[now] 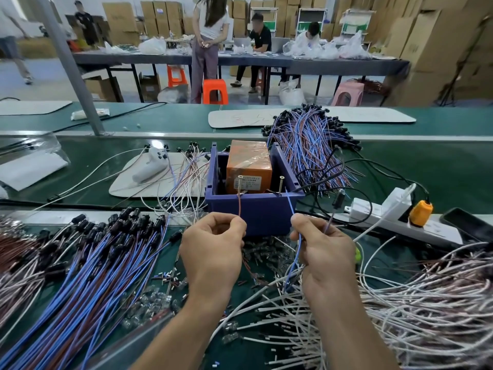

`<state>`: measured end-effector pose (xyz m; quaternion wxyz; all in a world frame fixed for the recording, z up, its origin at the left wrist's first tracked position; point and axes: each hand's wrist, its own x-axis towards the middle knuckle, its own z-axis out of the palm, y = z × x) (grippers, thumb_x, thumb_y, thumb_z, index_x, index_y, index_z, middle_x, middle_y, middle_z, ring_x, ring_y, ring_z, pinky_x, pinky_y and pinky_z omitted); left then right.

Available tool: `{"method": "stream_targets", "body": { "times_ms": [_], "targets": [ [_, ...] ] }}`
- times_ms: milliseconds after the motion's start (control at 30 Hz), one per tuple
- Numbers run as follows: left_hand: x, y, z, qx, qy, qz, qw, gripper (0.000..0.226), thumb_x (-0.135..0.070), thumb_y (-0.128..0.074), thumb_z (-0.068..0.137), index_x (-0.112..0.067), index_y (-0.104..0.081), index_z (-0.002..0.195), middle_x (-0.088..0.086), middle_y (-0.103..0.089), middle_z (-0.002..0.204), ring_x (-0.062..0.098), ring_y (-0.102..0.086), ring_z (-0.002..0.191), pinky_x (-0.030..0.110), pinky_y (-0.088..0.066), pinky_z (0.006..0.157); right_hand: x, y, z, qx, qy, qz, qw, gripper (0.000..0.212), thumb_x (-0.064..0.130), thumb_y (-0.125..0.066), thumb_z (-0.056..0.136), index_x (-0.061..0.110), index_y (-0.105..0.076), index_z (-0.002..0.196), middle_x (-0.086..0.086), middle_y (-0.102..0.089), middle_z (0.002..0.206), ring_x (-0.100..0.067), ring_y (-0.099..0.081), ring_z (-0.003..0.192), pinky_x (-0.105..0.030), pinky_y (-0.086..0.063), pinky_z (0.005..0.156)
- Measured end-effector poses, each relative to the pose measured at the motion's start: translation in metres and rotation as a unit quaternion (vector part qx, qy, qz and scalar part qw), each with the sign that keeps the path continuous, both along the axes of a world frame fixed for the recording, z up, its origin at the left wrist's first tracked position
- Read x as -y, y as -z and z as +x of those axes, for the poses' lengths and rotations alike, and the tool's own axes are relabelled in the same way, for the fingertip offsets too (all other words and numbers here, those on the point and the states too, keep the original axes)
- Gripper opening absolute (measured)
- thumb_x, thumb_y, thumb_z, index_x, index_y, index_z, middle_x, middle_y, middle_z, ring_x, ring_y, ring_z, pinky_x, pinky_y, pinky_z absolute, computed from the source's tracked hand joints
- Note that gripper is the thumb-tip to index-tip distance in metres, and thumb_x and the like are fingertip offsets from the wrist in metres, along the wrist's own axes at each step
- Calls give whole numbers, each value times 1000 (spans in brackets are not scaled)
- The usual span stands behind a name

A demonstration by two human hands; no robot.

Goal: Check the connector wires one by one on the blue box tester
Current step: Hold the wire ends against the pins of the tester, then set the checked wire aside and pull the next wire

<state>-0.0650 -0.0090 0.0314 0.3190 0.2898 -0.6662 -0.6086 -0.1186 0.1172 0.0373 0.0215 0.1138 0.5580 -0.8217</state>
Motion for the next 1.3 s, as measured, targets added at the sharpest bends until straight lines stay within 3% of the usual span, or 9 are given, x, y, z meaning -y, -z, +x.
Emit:
{"method": "stream_targets", "body": {
  "times_ms": [167,300,500,600,800,933,1100,1200,1300],
  "targets": [
    [2,1,-1,3,-1,1,1000,24,-20,-77,82,-43,-74,75,-7,-74,63,10,-67,52,22,-51,48,1,-1,0,-10,-3,7,1000,23,4,-80,82,15,-74,63,-3,-66,57,-10,-59,49,-21,-48,53],
    [-1,2,-2,6,2,4,1000,23,-21,-77,82,-43,-75,75,-5,-73,63,11,-65,50,28,-52,48,2,-1,1,-17,-15,-2,1000,17,1,-79,82,12,-75,69,-7,-64,57,-7,-53,42,-13,-41,43],
    [-2,0,2,-6,4,22,1000,18,-23,-75,82,-40,-75,74,-4,-72,61,9,-60,48,27,-49,47,-3,-1,2,-22,18,-42,999,20,1,-77,84,12,-72,68,-5,-62,53,-5,-46,38,-14,-33,37],
    [-11,1,7,-3,61,42,997,11,-24,-76,81,-33,-77,74,-4,-70,60,7,-56,50,24,-48,49,-5,-1,7,-31,-43,-44,998,29,1,-75,85,15,-73,60,-6,-61,54,-8,-50,42,-15,-39,41],
    [-19,-1,20,-25,183,146,972,20,-10,-73,91,-23,-80,77,3,-75,73,7,-67,65,15,-52,61,1,-5,19,-23,-181,-28,983,37,-8,-69,85,14,-73,56,-7,-59,54,-9,-51,42,-18,-45,43],
    [-9,-12,23,-7,225,205,953,3,-22,-80,74,-23,-82,74,4,-77,78,12,-71,70,20,-56,64,1,-9,26,-28,-187,5,982,27,-3,-71,87,11,-73,64,-1,-49,47,-6,-36,36,-15,-32,37],
    [-2,-25,32,7,292,195,936,21,-32,-79,62,-24,-83,80,2,-69,70,10,-57,62,24,-52,68,-1,-19,41,-35,-193,32,980,26,-4,-73,86,8,-65,65,-1,-47,45,-5,-31,35,-15,-28,37],
    [-1,-39,37,46,347,140,926,20,-28,-80,64,-22,-85,82,6,-76,77,9,-64,62,21,-55,63,-16,-28,54,-50,-199,67,976,25,-5,-76,83,7,-64,65,-2,-50,49,-4,-35,36,-14,-30,38],
    [-11,-52,41,52,335,73,938,6,-21,-83,75,-25,-85,79,3,-80,81,6,-71,71,13,-53,63,-45,-38,67,-25,-197,45,979,22,5,-67,93,7,-74,72,-3,-49,51,-9,-33,41,-18,-25,40]
  ]
}}
